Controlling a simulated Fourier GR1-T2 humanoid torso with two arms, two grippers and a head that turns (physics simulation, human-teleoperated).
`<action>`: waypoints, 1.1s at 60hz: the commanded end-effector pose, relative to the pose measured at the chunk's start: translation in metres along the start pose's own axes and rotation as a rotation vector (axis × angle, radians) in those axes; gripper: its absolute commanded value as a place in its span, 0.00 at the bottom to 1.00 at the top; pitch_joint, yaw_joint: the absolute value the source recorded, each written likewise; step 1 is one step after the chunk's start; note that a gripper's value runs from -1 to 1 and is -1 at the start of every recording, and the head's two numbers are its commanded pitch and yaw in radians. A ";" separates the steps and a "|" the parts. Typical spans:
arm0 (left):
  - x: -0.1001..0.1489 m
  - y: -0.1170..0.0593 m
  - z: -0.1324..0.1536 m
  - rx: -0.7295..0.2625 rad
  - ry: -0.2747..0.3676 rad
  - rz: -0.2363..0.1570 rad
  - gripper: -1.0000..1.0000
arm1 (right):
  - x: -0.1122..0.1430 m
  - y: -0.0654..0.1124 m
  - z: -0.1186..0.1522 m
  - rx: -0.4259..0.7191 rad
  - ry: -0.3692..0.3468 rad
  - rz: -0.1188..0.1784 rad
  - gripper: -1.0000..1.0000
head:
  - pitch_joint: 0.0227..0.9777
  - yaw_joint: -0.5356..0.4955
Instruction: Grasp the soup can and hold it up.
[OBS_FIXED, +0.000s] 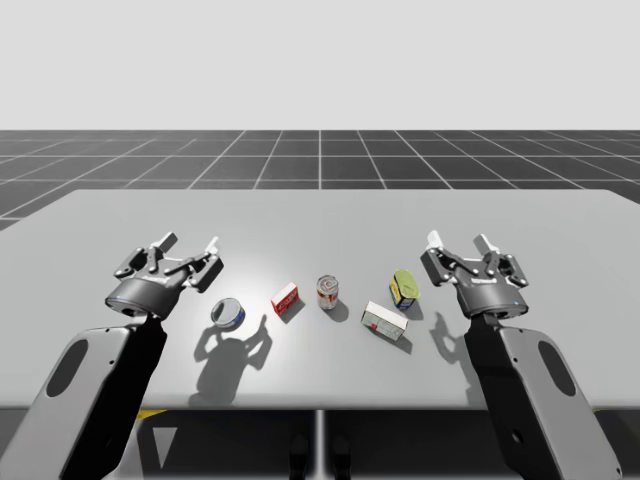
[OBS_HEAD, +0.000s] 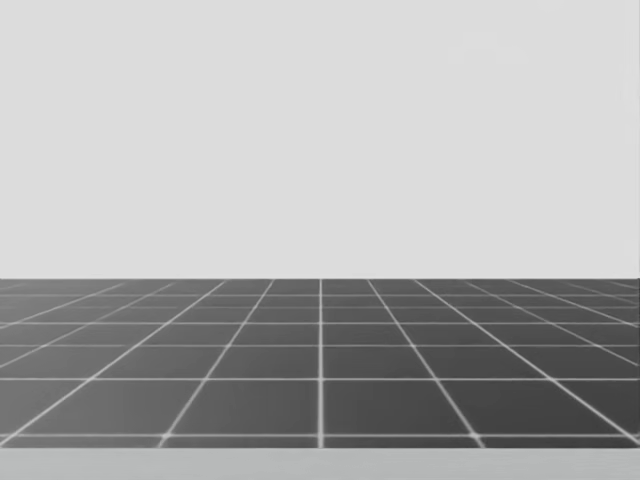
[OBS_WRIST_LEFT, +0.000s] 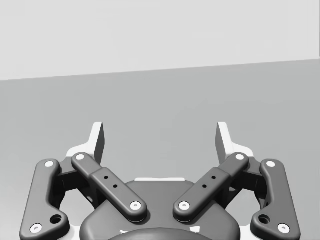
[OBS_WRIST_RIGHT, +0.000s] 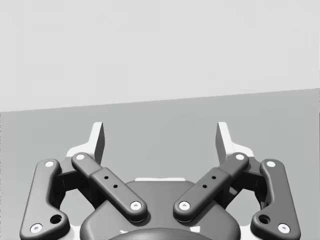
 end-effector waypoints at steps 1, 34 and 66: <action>0.001 0.001 0.000 -0.001 -0.002 0.003 0.00 | 0.002 0.001 0.003 0.017 -0.023 -0.028 0.00 | 0.04 0.52; 0.000 0.001 -0.001 -0.003 0.006 -0.013 0.00 | 0.005 0.001 0.000 0.043 -0.001 -0.013 0.00 | 0.42 0.51; -0.001 -0.003 -0.002 -0.022 0.008 -0.035 0.00 | 0.006 0.001 0.000 0.036 0.017 -0.008 0.00 | 0.83 0.49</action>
